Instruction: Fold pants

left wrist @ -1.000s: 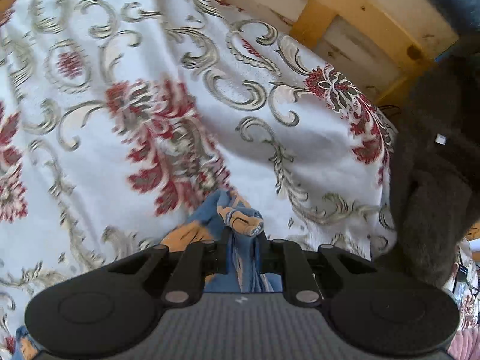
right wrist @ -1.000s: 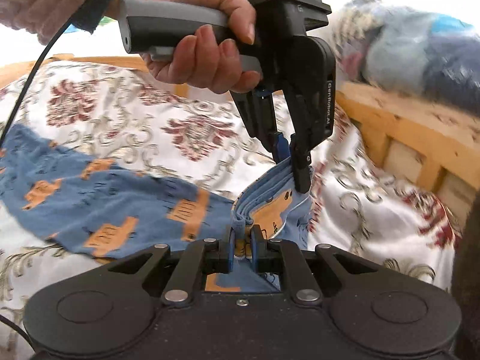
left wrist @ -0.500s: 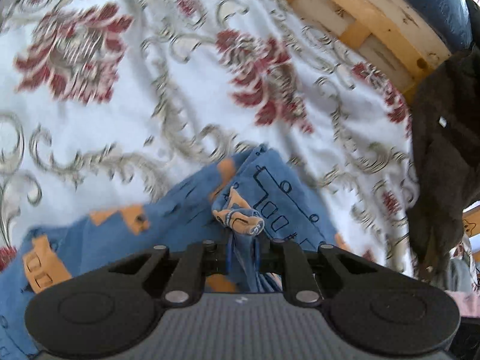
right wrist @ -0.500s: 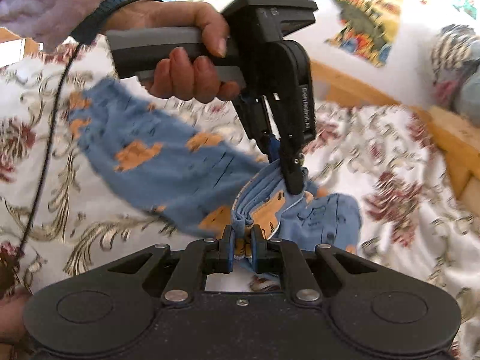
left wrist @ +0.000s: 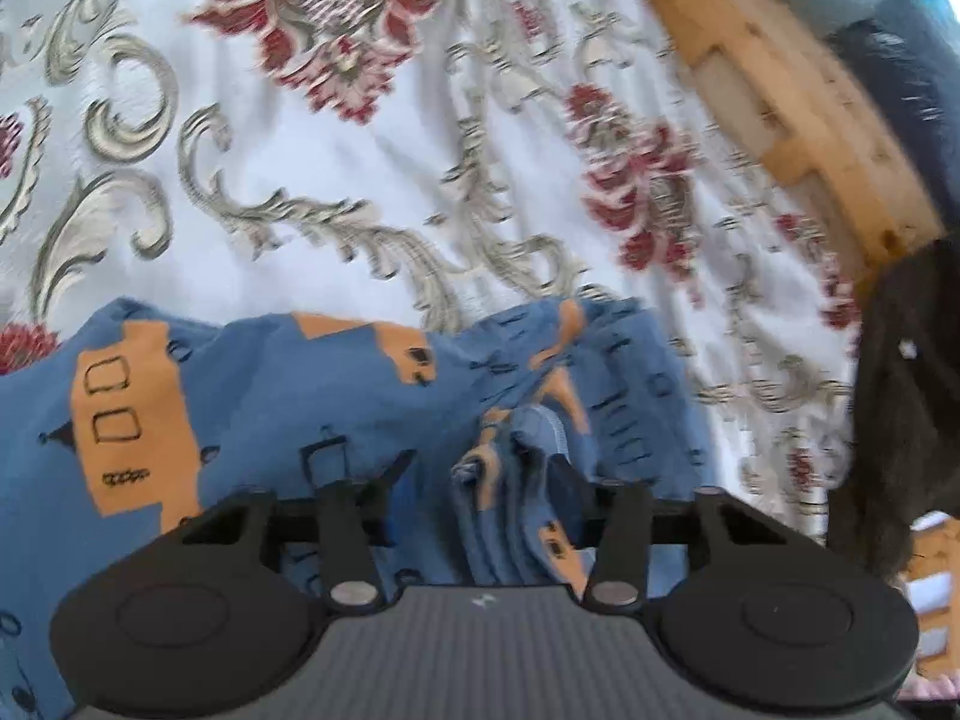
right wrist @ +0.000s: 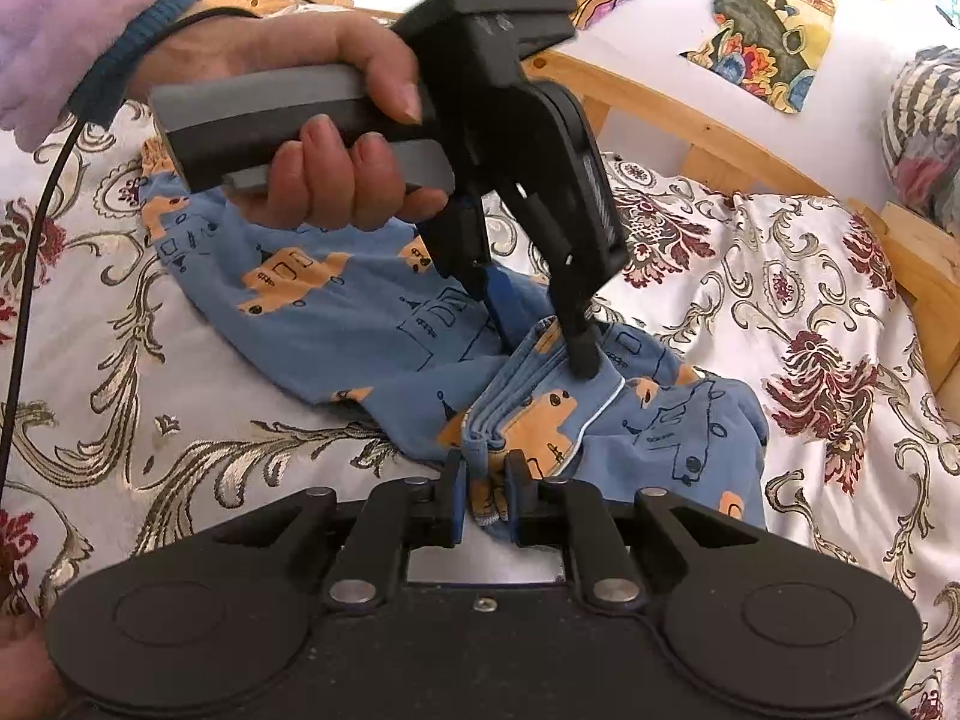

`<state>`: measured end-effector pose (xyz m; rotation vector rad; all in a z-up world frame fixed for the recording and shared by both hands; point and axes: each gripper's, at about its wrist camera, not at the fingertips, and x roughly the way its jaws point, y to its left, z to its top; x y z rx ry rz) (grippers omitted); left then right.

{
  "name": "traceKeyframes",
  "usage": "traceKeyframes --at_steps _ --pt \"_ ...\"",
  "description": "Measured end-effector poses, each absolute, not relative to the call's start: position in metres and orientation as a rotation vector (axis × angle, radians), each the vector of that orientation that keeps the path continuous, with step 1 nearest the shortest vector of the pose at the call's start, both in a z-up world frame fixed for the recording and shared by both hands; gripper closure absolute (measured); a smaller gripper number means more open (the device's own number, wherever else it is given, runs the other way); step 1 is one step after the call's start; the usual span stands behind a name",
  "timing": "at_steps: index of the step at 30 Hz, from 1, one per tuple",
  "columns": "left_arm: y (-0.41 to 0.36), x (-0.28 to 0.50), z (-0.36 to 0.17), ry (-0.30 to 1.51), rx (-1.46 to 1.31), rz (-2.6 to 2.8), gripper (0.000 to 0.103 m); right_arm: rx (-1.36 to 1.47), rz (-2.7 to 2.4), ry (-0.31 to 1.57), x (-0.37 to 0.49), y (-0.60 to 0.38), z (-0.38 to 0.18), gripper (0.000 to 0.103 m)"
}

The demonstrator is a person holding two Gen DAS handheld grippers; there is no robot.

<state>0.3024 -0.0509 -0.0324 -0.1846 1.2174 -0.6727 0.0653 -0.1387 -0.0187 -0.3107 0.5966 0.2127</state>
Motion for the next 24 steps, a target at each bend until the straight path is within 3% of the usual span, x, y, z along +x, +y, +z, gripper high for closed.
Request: traceKeyframes --at_steps 2,3,6,22,24 --pt "-0.052 0.302 -0.033 1.218 -0.183 -0.654 0.063 -0.325 0.216 0.601 0.065 -0.139 -0.019 0.087" --pt "-0.054 0.301 -0.031 1.211 -0.178 -0.652 0.073 -0.333 0.217 0.602 0.065 -0.138 -0.019 0.086" --pt "-0.056 0.297 -0.03 1.211 -0.178 -0.64 0.088 -0.35 0.219 0.602 0.065 -0.136 -0.016 0.086" --pt "0.006 0.282 -0.009 1.101 -0.235 -0.671 0.091 -0.383 0.311 0.552 0.06 -0.1 0.003 0.091" --pt "0.009 0.283 -0.013 1.112 -0.242 -0.667 0.091 -0.383 0.264 0.546 0.061 -0.1 0.003 0.084"
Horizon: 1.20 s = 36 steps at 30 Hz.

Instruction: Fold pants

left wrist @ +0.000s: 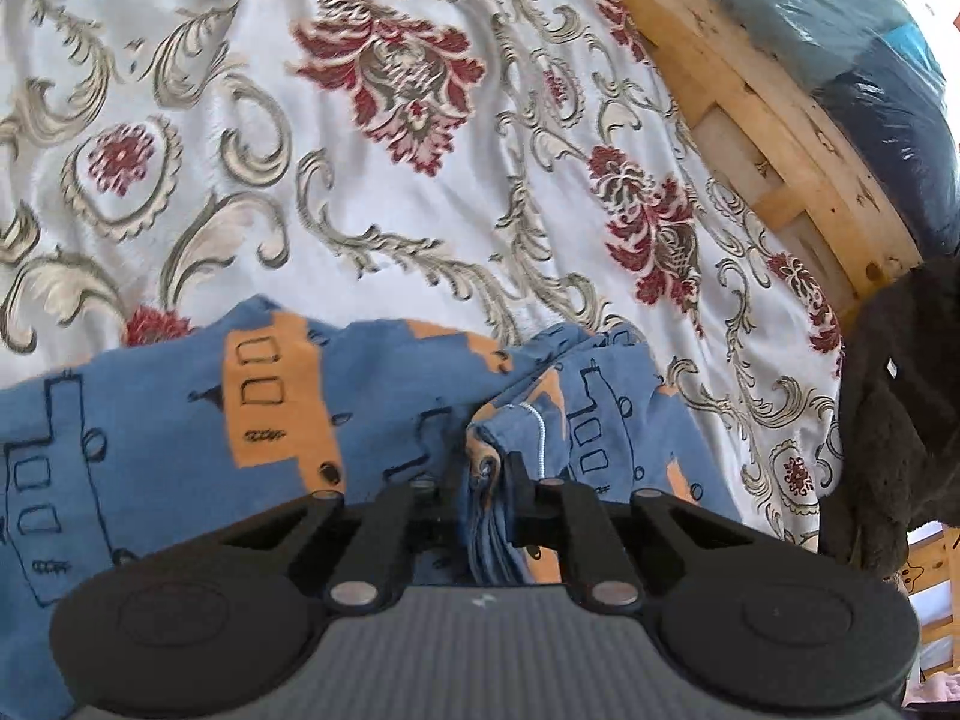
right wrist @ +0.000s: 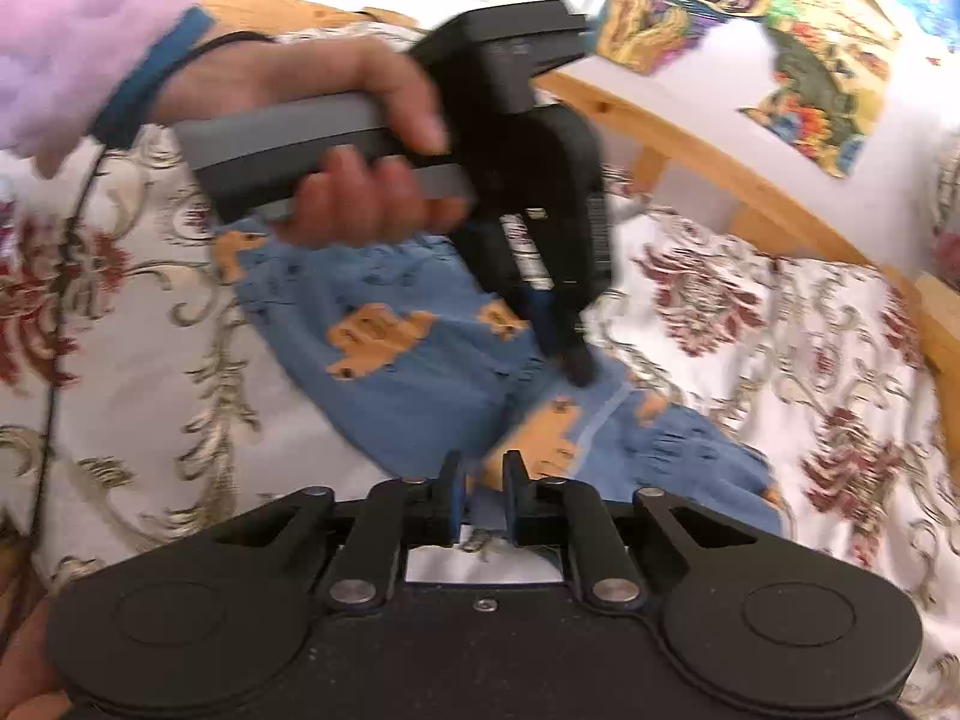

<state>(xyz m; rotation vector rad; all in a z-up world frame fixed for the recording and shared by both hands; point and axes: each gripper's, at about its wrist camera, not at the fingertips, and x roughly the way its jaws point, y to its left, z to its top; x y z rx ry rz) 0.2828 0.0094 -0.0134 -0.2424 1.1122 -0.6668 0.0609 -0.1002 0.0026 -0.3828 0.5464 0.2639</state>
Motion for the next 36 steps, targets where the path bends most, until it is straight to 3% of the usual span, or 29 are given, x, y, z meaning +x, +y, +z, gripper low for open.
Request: traceKeyframes --at_steps 3,7,12,15,19,25,30,36 --pt "0.012 0.286 -0.019 1.122 -0.252 -0.668 0.091 -0.394 0.23 0.542 0.064 -0.1 0.001 0.066" --pt "0.01 0.292 -0.025 1.148 -0.255 -0.661 0.091 -0.431 0.244 0.585 0.074 -0.096 -0.012 0.061" --pt "0.007 0.295 -0.024 1.167 -0.25 -0.653 0.091 -0.461 0.217 0.591 0.08 -0.091 -0.02 0.061" --pt "0.005 0.295 -0.024 1.172 -0.242 -0.652 0.091 -0.44 0.214 0.616 0.081 -0.094 -0.025 0.071" --pt "0.003 0.296 -0.024 1.176 -0.231 -0.654 0.091 -0.371 0.227 0.627 0.081 -0.101 -0.022 0.077" --pt "0.001 0.297 -0.022 1.191 -0.234 -0.661 0.091 -0.216 0.27 0.664 0.085 -0.121 -0.014 0.075" --pt "-0.003 0.3 -0.022 1.205 -0.223 -0.649 0.091 -0.349 0.299 0.64 0.077 -0.113 -0.018 0.069" --pt "-0.005 0.3 -0.022 1.209 -0.212 -0.645 0.091 -0.369 0.284 0.655 0.082 -0.113 -0.023 0.083"
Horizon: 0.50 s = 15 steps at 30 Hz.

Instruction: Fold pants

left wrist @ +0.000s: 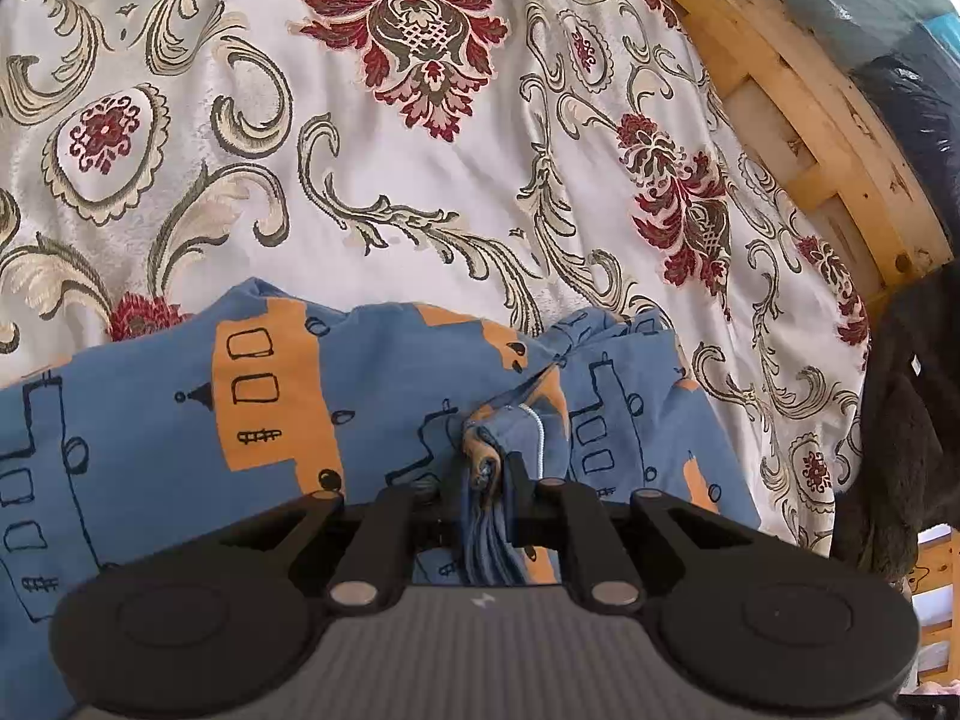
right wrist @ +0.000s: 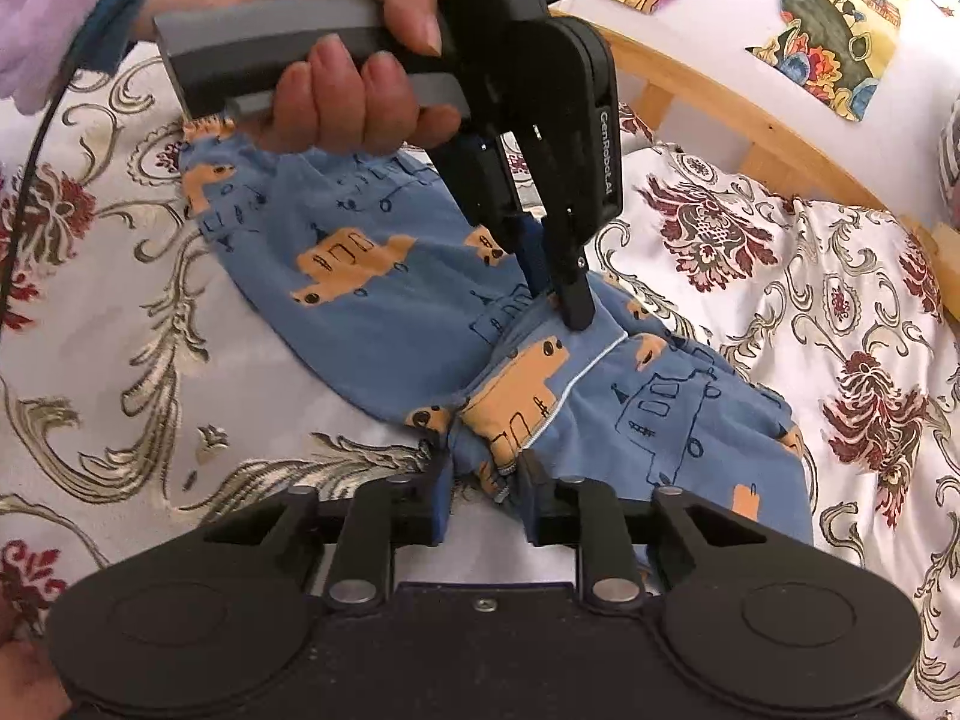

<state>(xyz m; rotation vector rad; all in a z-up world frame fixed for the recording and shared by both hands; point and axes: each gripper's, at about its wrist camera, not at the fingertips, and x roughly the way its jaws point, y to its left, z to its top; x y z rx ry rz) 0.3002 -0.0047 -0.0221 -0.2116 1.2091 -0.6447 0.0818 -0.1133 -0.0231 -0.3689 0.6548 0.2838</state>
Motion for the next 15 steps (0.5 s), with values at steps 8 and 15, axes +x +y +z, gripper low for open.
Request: traceKeyframes --at_steps 8,15 --pt "-0.005 0.302 -0.017 1.214 -0.207 -0.667 0.091 -0.267 0.291 0.642 0.078 -0.124 -0.001 0.087" --pt "0.005 0.299 -0.005 1.17 -0.17 -0.668 0.091 -0.201 0.314 0.614 0.083 -0.122 0.016 0.087"
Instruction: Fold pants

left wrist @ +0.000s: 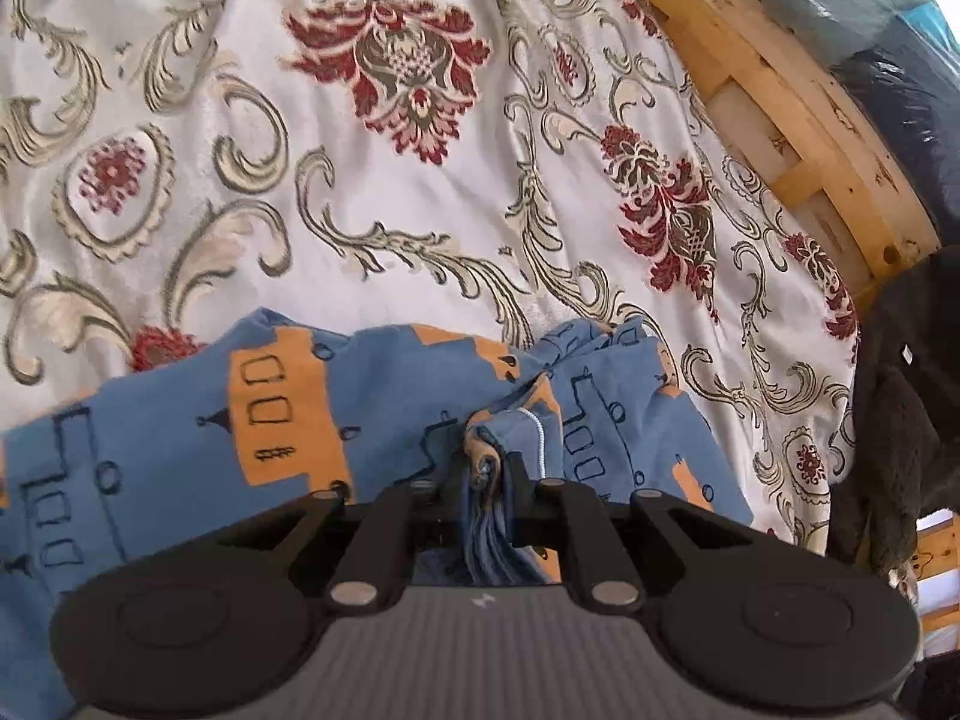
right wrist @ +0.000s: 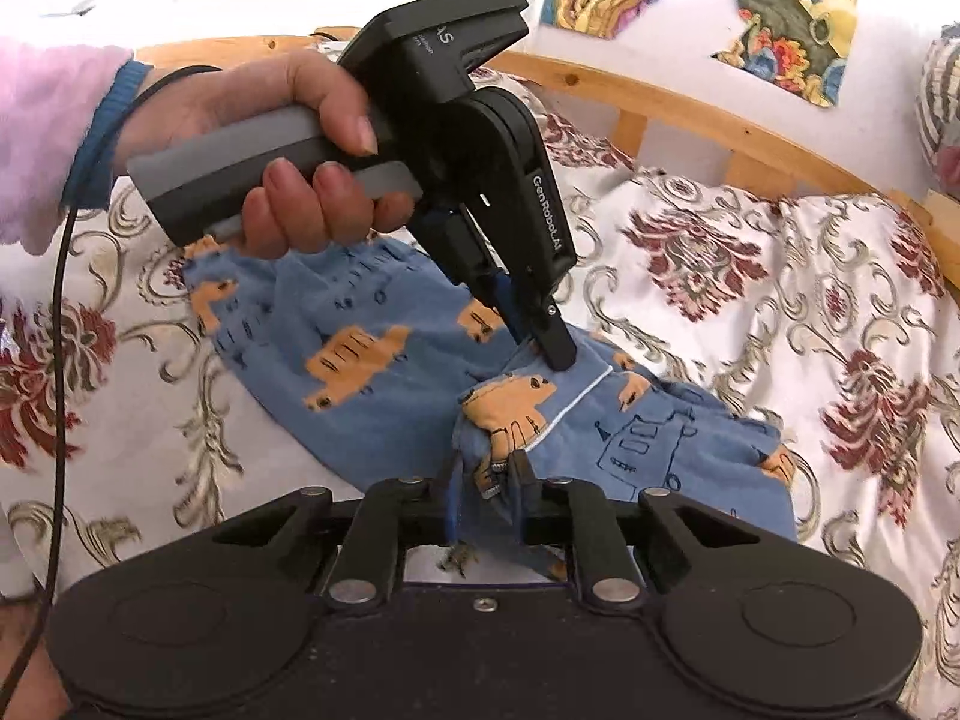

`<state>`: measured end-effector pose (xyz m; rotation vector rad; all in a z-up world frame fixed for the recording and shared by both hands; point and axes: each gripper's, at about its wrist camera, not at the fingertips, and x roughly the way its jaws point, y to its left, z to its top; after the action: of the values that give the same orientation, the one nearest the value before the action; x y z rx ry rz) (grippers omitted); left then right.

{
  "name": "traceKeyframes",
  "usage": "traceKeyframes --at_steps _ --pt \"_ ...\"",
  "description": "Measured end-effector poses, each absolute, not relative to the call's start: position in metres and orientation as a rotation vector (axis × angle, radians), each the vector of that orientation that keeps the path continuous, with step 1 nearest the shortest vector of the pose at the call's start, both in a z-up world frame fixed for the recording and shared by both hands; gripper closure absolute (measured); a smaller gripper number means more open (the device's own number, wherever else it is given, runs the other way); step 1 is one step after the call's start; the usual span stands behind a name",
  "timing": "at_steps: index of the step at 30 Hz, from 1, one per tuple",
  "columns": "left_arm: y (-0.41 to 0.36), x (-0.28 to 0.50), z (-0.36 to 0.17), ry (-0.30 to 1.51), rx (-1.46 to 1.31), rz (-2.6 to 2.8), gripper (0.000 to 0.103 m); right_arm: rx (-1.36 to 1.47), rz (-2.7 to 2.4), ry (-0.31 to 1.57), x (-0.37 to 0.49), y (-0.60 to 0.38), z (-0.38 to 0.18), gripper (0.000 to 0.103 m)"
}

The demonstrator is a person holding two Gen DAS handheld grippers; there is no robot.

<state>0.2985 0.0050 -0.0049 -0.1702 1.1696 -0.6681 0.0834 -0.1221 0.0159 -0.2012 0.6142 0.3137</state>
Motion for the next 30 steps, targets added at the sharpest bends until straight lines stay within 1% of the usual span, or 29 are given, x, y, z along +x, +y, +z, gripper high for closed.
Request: traceKeyframes --at_steps 7,18,20,22,23,24,26,27,28,30 --pt "0.032 0.291 0.001 1.112 -0.15 -0.659 0.091 -0.201 0.375 0.614 0.09 -0.097 0.013 0.087" --pt "0.062 0.286 -0.019 1.094 -0.152 -0.637 0.091 -0.231 0.432 0.683 0.107 -0.069 -0.007 0.087" --pt "0.065 0.286 -0.024 1.084 -0.155 -0.641 0.088 -0.244 0.435 0.696 0.108 -0.066 -0.013 0.084" --pt "0.067 0.282 -0.024 1.062 -0.144 -0.63 0.075 -0.237 0.441 0.689 0.106 -0.069 -0.012 0.078" --pt "0.068 0.278 -0.021 1.051 -0.135 -0.613 0.069 -0.236 0.444 0.682 0.104 -0.072 -0.008 0.077" --pt "0.069 0.274 -0.017 1.035 -0.12 -0.604 0.069 -0.237 0.443 0.669 0.102 -0.076 -0.004 0.075" --pt "0.071 0.259 -0.007 0.992 -0.096 -0.585 0.069 -0.235 0.426 0.639 0.095 -0.09 0.007 0.065" --pt "0.072 0.252 -0.001 0.97 -0.098 -0.583 0.069 -0.234 0.407 0.62 0.092 -0.099 0.012 0.058" --pt "0.073 0.243 0.003 0.946 -0.111 -0.587 0.069 -0.234 0.377 0.601 0.09 -0.109 0.016 0.054" --pt "0.075 0.228 0.009 0.895 -0.17 -0.601 0.069 -0.218 0.298 0.585 0.092 -0.13 0.022 0.054"
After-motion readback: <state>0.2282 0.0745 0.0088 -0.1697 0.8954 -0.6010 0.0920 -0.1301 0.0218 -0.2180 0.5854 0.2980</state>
